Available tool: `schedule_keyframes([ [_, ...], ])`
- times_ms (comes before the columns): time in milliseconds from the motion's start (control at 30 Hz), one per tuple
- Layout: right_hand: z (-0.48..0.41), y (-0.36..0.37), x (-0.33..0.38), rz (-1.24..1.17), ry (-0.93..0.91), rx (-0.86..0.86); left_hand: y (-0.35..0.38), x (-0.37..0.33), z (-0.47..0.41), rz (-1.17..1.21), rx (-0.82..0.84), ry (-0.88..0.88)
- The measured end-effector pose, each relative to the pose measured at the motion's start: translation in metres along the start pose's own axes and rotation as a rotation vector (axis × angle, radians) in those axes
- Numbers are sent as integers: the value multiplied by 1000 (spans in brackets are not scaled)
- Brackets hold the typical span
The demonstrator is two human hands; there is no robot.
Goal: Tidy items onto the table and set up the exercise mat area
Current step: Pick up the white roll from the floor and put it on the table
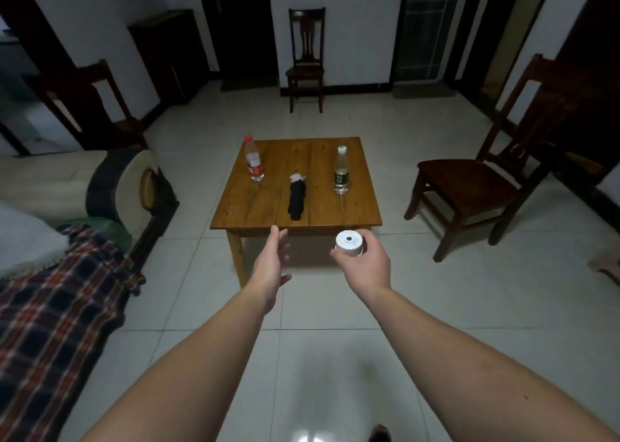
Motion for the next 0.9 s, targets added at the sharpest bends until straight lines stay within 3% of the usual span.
schedule_keyframes([
  [200,-107,18,-8,41,7,56,26,-21,-84,2,-78,-74],
  [467,-208,53,-10,103,33,102,56,-46,-184,56,-42,-105],
  [900,-373,180,-20,255,61,140,33,-63,-402,64,6,-190],
])
Point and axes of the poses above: each hand's wrist, its own z-axis away from the middle knuckle, its own y-axis out of the palm, x = y × z, the point moved 5 cm from there along -z, towards the middle knuckle, and after that the axes turned 4 degrees about -z, right-handed, at the moved point
